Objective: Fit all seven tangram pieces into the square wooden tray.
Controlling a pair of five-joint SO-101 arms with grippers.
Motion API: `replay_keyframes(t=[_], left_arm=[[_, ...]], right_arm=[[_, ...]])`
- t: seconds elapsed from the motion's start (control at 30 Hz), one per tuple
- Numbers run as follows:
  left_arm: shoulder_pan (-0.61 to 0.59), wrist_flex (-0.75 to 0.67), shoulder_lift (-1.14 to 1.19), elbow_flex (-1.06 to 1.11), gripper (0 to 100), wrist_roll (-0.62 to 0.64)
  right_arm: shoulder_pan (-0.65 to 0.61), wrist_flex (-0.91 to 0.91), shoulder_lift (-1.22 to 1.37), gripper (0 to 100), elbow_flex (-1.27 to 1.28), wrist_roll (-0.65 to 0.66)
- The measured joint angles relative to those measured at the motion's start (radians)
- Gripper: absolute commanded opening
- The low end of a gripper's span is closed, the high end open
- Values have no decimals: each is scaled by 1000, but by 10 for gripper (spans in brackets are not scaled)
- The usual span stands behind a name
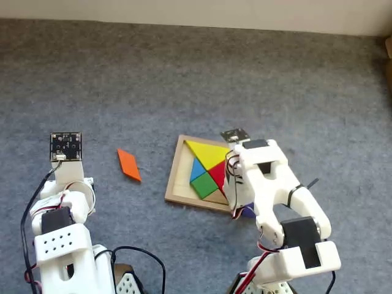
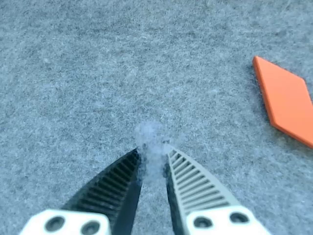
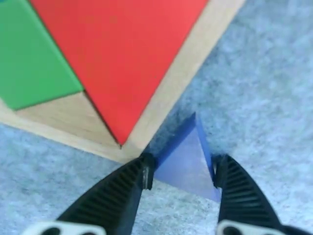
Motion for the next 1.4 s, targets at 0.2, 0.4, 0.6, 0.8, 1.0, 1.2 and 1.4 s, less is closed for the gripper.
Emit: replay_keyframes(t=[0.2, 0.4, 0.6, 0.8, 1.0, 1.2, 1.4], left_arm=[[0, 0, 0, 0, 67, 0], [0, 0, 0, 0, 67, 0], [0, 0, 0, 0, 67, 0], [0, 0, 0, 0, 67, 0], [0, 0, 0, 0, 67, 0], [0, 0, 0, 0, 67, 0], [0, 0, 0, 0, 67, 0]], right_arm=[[0, -5, -2, 225, 6, 0], [0, -6, -2, 231, 8, 0], [0, -6, -2, 300, 12, 0], [-12, -8, 0, 300, 38, 52], [-31, -14, -11, 300, 63, 66], [-31, -14, -12, 234, 68, 66], [-26, -14, -15, 152, 68, 110]])
